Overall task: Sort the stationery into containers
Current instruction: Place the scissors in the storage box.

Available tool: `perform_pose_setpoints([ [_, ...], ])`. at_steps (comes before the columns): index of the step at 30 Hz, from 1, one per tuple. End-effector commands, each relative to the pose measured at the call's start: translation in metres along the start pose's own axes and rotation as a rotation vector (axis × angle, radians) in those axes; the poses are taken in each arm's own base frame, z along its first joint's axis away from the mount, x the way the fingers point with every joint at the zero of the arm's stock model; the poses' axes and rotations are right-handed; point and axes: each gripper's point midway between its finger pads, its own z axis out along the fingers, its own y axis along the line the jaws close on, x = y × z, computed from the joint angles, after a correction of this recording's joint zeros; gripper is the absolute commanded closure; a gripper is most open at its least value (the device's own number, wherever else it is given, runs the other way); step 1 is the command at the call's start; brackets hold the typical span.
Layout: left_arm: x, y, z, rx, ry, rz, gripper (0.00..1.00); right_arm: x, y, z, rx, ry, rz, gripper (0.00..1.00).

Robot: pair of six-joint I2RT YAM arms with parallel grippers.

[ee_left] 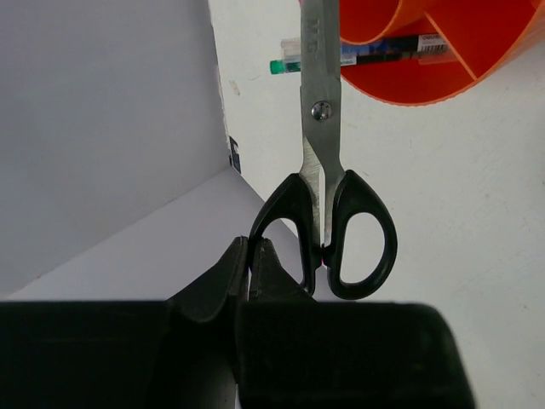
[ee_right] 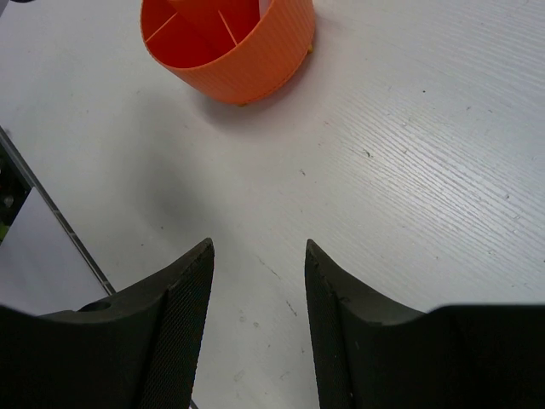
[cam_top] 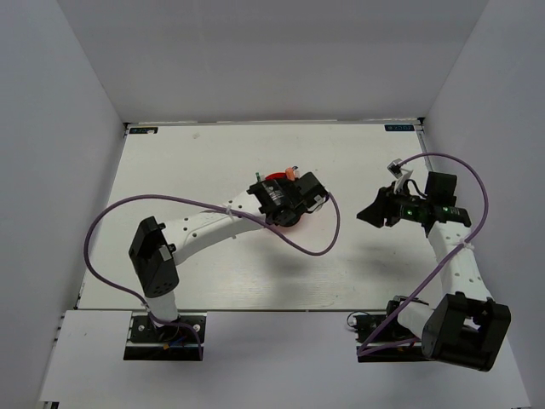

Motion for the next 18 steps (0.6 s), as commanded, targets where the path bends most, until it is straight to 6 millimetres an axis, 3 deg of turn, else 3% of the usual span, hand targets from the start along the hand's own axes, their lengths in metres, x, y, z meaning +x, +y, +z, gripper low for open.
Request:
perform_pose_setpoints([
  [1, -0.002, -0.004, 0.004, -0.008, 0.004, 0.046, 1.00, -0.008, 0.004, -0.005, -0.002, -0.035, -0.019, 0.50],
  [18, -0.003, -0.016, 0.018, -0.015, 0.033, 0.199, 1.00, -0.012, 0.001, -0.013, 0.000, -0.068, 0.015, 0.50],
])
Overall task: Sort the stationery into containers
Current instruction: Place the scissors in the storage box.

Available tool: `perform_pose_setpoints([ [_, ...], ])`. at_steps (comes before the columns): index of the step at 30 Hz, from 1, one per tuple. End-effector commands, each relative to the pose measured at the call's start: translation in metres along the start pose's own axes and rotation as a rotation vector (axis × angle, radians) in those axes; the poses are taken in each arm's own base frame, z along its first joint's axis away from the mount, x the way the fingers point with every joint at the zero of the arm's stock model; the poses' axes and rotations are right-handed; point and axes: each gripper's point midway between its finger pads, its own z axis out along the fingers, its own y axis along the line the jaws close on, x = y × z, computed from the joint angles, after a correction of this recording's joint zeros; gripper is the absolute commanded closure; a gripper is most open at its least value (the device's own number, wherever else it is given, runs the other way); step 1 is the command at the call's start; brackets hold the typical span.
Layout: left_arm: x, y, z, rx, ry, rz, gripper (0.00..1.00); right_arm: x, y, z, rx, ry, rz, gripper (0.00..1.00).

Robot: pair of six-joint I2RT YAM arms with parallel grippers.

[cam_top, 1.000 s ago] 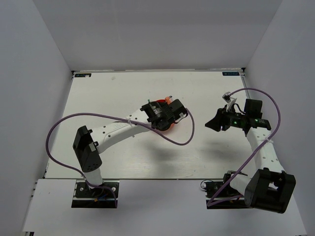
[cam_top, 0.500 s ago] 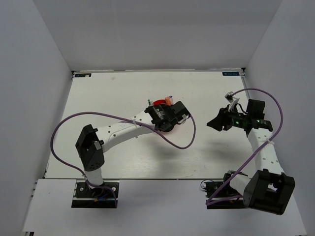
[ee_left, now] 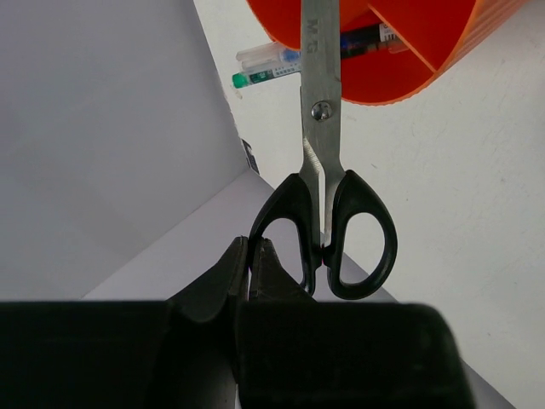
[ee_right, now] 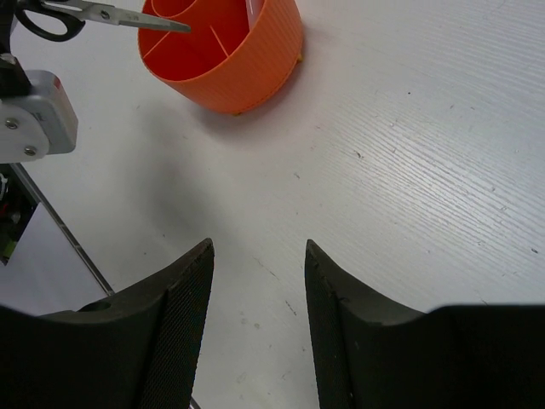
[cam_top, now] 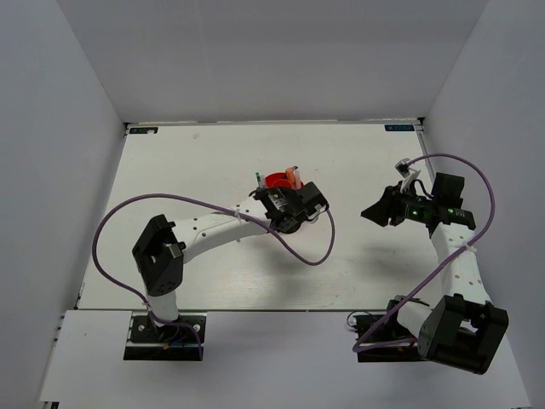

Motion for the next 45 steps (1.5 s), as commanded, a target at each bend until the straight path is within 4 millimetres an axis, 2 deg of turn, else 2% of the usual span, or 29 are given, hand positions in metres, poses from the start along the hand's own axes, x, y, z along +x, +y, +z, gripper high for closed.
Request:
perform_pose_setpoints([
  [1, 0.001, 0.007, -0.003, -0.042, 0.008, 0.028, 1.00, -0.006, 0.006, -0.004, -0.024, -0.032, -0.011, 0.50],
  [9, -0.002, 0.011, 0.002, -0.073, 0.018, 0.080, 1.00, -0.009, 0.007, -0.007, -0.035, -0.050, -0.004, 0.50],
  [17, -0.013, 0.016, 0.008, -0.114, 0.023, 0.180, 1.00, -0.011, 0.006, -0.010, -0.035, -0.065, 0.008, 0.50],
  [27, -0.012, 0.010, 0.014, -0.113, 0.039, 0.237, 1.00, -0.013, 0.006, -0.013, -0.044, -0.080, 0.021, 0.50],
  [38, -0.030, 0.005, 0.024, -0.144, 0.036, 0.387, 1.00, -0.015, 0.006, -0.018, -0.052, -0.102, 0.029, 0.50],
  [45, -0.041, 0.004, 0.028, -0.170, 0.030, 0.412, 1.00, -0.017, 0.007, -0.021, -0.060, -0.116, 0.032, 0.48],
])
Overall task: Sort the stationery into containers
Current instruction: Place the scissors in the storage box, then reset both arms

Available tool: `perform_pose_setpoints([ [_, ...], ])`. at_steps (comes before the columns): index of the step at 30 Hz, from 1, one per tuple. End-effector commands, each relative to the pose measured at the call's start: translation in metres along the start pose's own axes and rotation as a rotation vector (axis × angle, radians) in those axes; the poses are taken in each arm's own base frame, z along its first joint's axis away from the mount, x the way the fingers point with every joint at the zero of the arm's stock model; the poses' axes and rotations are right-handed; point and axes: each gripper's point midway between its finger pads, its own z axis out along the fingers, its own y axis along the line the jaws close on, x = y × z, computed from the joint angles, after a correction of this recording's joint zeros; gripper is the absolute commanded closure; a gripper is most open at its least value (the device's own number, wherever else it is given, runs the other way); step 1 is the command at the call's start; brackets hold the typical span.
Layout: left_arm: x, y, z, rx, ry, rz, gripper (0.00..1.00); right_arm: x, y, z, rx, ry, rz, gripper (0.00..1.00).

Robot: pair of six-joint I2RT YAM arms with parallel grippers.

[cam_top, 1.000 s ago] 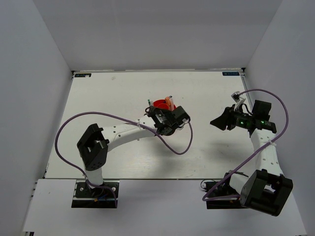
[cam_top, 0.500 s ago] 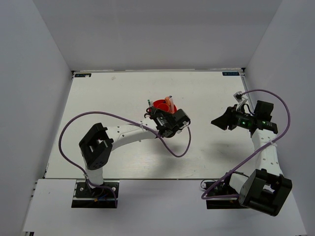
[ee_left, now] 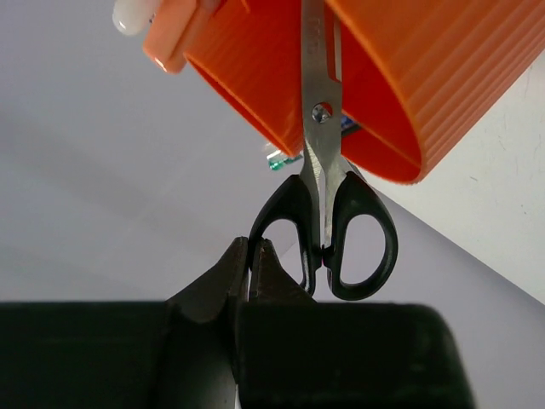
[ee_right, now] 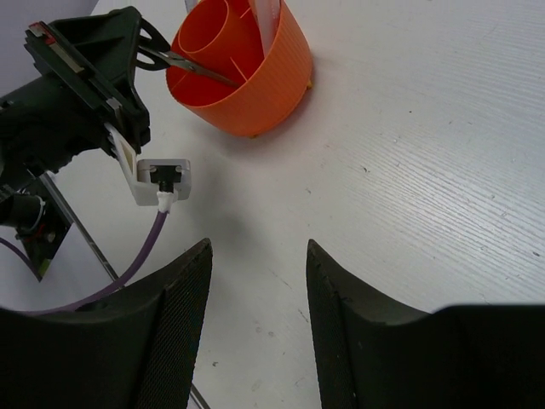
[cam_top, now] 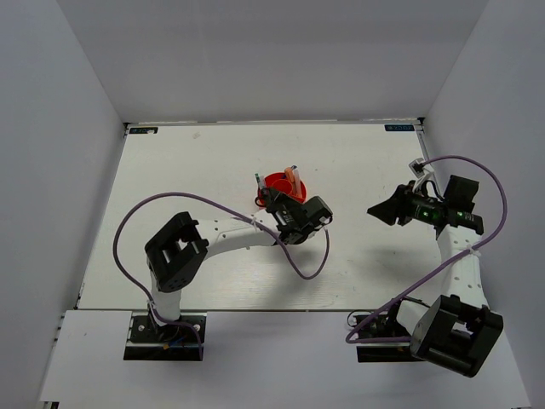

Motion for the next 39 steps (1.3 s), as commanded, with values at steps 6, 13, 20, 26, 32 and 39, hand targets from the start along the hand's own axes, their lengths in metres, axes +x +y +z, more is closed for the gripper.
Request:
perform_pose_setpoints([
  [6, -0.007, 0.005, -0.004, -0.051, 0.016, 0.018, 0.82, -0.004, 0.007, -0.004, -0.032, -0.034, -0.012, 0.48],
  [13, -0.012, 0.010, -0.008, -0.078, 0.013, 0.002, 0.60, -0.004, 0.006, -0.005, -0.034, -0.038, -0.008, 0.48],
  [20, -0.009, 0.034, -0.025, -0.150, 0.010, -0.059, 0.39, -0.004, 0.006, -0.006, -0.035, -0.041, 0.003, 0.48],
  [26, 0.012, 0.089, -0.066, -0.352, 0.020, -0.328, 0.00, -0.006, 0.002, -0.009, 0.001, -0.044, -0.002, 0.47],
  [32, 0.039, 0.068, -0.109, -0.324, -0.100, -0.749, 0.00, -0.003, -0.008, -0.011, 0.063, -0.038, 0.035, 0.17],
  [39, 0.072, -0.036, -0.136, 0.023, -0.303, -1.236, 0.00, -0.002, -0.049, -0.020, 0.313, -0.030, 0.148, 0.10],
])
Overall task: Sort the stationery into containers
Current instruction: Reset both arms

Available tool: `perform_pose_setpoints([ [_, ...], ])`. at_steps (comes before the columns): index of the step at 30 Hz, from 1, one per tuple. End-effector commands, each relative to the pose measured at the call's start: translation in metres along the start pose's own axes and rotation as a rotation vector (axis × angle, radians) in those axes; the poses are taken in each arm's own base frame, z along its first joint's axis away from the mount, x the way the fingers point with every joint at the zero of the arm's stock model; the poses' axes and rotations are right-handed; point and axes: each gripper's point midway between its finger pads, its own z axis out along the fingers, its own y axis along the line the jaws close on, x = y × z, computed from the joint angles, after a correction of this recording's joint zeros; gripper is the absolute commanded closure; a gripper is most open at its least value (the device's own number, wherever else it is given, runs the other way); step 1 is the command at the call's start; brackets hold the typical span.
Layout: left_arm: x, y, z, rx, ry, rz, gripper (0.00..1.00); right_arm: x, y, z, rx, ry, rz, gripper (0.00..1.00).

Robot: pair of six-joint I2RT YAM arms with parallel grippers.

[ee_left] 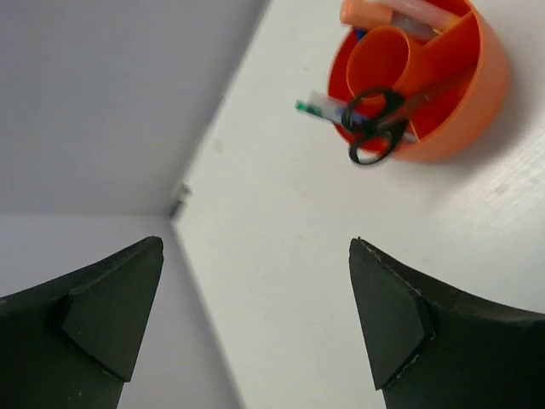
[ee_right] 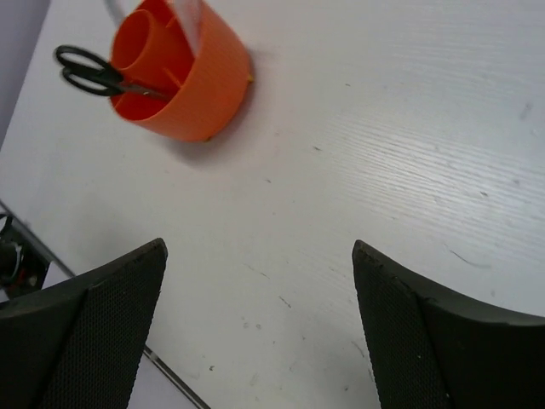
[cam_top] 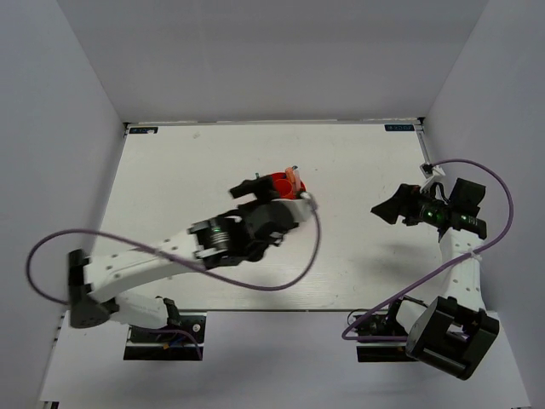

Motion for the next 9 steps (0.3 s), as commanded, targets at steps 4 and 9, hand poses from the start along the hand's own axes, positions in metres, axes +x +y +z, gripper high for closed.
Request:
perform_pose_setpoints([
  [4, 0.106, -0.043, -0.040, 0.248, 0.056, -0.578, 0.00, -0.016, -0.048, -0.010, 0.329, -0.092, 0.132, 0.10],
  [9, 0.150, -0.050, -0.042, 0.268, 0.075, -0.847, 0.00, -0.010, -0.049, -0.013, 0.359, -0.101, 0.169, 0.10],
])
